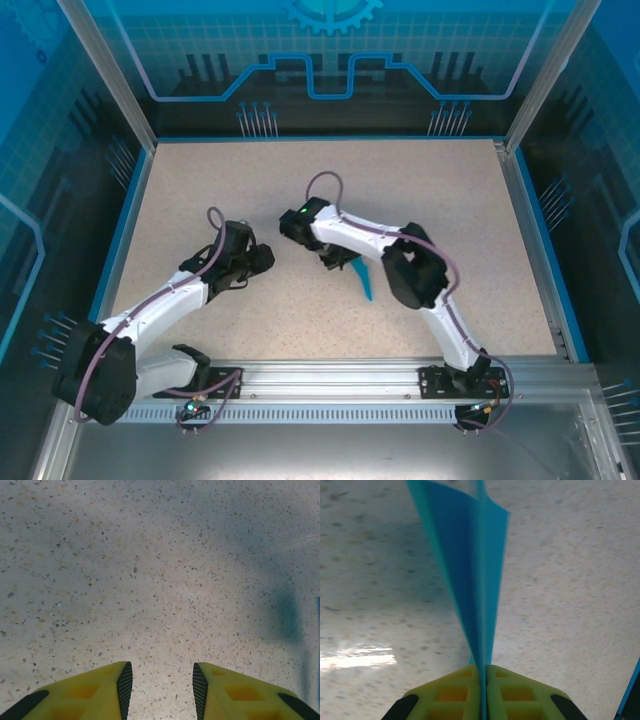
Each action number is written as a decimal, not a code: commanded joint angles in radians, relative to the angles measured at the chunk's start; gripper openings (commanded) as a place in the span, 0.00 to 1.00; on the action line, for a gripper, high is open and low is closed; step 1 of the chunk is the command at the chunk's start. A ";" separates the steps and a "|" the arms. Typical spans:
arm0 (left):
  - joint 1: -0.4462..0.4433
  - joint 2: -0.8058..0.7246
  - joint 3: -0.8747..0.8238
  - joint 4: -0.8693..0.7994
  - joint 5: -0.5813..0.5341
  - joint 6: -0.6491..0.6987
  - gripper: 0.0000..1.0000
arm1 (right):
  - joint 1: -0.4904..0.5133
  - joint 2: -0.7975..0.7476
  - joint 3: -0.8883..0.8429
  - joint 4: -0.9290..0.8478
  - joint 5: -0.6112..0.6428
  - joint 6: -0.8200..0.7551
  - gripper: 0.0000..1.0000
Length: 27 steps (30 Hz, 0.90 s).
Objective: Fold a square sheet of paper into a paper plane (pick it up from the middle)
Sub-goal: Turn over the paper at the center of the table.
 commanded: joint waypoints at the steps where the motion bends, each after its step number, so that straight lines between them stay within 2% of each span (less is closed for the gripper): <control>1: 0.012 -0.012 -0.020 -0.026 -0.020 -0.020 0.40 | 0.040 0.086 0.103 -0.100 -0.022 0.069 0.10; 10: 0.015 -0.026 -0.014 -0.044 0.007 -0.023 0.41 | 0.055 0.120 0.118 0.068 -0.207 0.079 0.16; 14: 0.015 -0.008 -0.008 -0.046 0.025 -0.030 0.41 | 0.048 0.106 0.112 0.126 -0.238 0.091 0.17; 20: 0.015 0.020 0.009 -0.042 0.058 -0.031 0.42 | 0.012 0.087 0.084 0.162 -0.216 0.144 0.14; 23: 0.015 0.036 0.016 -0.043 0.076 -0.027 0.42 | -0.006 0.065 0.045 0.226 -0.250 0.157 0.17; 27: 0.015 0.050 0.019 -0.041 0.086 -0.028 0.42 | -0.018 0.046 0.013 0.287 -0.320 0.139 0.25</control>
